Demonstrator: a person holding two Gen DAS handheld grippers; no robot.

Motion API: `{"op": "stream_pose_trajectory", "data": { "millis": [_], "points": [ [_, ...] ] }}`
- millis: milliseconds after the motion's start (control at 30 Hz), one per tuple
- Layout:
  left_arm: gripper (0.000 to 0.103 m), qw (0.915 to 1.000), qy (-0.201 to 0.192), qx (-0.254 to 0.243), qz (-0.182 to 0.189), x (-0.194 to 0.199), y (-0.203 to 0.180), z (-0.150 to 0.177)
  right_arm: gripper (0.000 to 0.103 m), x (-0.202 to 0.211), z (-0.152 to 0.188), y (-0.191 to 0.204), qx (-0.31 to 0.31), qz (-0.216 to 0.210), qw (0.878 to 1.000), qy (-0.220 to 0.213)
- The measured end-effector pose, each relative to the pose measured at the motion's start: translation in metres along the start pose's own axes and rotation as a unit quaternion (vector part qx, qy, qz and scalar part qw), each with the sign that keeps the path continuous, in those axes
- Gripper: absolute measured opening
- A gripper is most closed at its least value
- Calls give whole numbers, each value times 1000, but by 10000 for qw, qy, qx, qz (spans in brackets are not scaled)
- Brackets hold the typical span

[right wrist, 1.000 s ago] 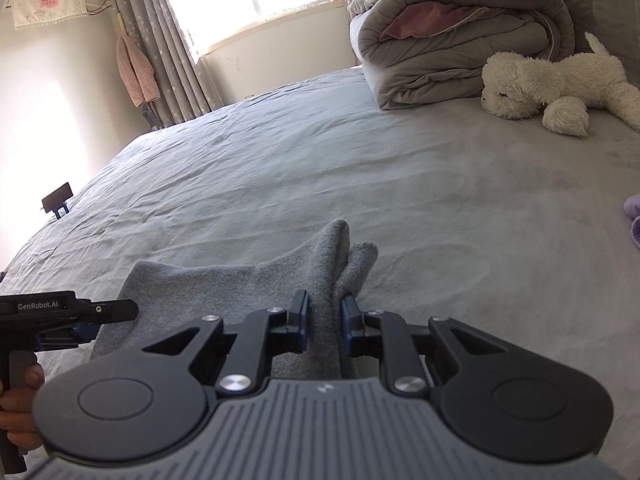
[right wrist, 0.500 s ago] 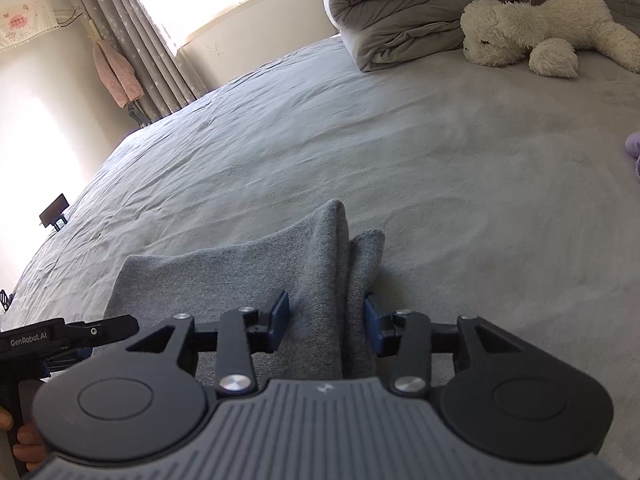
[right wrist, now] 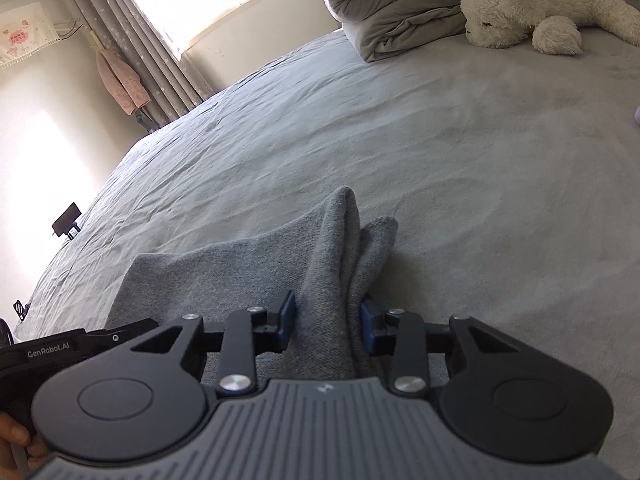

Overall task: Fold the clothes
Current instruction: 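Lift the pinched sweater with both grippers and carry it toward the plush dog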

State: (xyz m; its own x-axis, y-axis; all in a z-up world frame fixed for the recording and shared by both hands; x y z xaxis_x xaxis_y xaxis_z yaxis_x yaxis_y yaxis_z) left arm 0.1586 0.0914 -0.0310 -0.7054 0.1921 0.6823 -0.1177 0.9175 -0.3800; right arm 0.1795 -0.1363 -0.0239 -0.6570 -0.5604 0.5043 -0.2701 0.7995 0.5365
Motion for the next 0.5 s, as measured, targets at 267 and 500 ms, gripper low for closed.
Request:
{"op": "stream_pose_trajectory", "data": {
  "millis": [267,500],
  "points": [
    [21,9995,-283,-103,24,15,-10,-9,22,13,-10,21,641,80,9973,-341],
    [19,9984,-552,-156,1,37,-24,-17,20,24,-24,29,696,-75,9962,-524]
  ]
}}
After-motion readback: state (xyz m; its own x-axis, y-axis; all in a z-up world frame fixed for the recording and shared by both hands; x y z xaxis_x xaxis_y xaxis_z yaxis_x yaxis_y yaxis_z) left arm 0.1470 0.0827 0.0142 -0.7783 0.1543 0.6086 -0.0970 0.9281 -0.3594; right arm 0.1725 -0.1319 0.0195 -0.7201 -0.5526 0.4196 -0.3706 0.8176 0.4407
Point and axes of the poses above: each gripper's, at about its wrist camera, not at the fingertips, and x roughly against the way its jaws point, y to its left, z to its underside, the point moved 9 cm from there along -x, roughly the way its jaws point, and after that the axes turned 10 degrees about -z, right-handed, at the moved point
